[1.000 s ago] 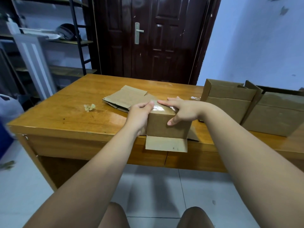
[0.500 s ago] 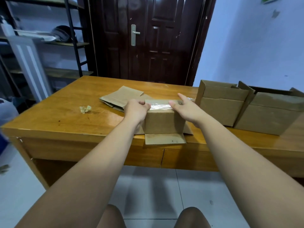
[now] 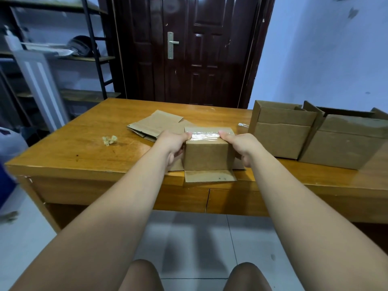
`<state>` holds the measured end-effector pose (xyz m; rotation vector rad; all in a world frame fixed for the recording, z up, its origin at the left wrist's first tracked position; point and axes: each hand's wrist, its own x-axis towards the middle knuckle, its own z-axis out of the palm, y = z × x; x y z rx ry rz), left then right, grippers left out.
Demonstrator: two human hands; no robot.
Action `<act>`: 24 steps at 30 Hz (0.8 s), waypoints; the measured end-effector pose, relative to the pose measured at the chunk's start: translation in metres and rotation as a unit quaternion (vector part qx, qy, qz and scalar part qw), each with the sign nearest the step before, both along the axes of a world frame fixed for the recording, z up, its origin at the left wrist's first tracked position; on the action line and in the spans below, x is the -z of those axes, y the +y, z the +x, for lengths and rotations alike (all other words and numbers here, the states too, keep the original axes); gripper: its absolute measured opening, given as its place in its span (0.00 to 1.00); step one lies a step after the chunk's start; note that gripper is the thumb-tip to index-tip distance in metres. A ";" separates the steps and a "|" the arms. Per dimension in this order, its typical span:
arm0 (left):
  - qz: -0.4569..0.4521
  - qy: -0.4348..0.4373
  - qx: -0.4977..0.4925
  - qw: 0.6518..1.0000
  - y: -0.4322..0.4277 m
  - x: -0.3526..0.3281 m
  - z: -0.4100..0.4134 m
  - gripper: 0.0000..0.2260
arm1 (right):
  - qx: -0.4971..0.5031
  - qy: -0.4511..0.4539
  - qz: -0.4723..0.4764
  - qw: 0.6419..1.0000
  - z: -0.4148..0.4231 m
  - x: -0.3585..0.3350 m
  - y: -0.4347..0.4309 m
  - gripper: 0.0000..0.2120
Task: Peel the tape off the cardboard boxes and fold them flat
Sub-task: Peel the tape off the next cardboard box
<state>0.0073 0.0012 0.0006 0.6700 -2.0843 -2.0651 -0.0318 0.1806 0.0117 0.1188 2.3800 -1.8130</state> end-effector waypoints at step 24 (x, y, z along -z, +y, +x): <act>-0.433 0.081 -0.061 0.896 0.024 -0.004 -0.002 0.13 | 0.033 0.079 -0.017 0.996 0.004 0.005 -0.007 0.29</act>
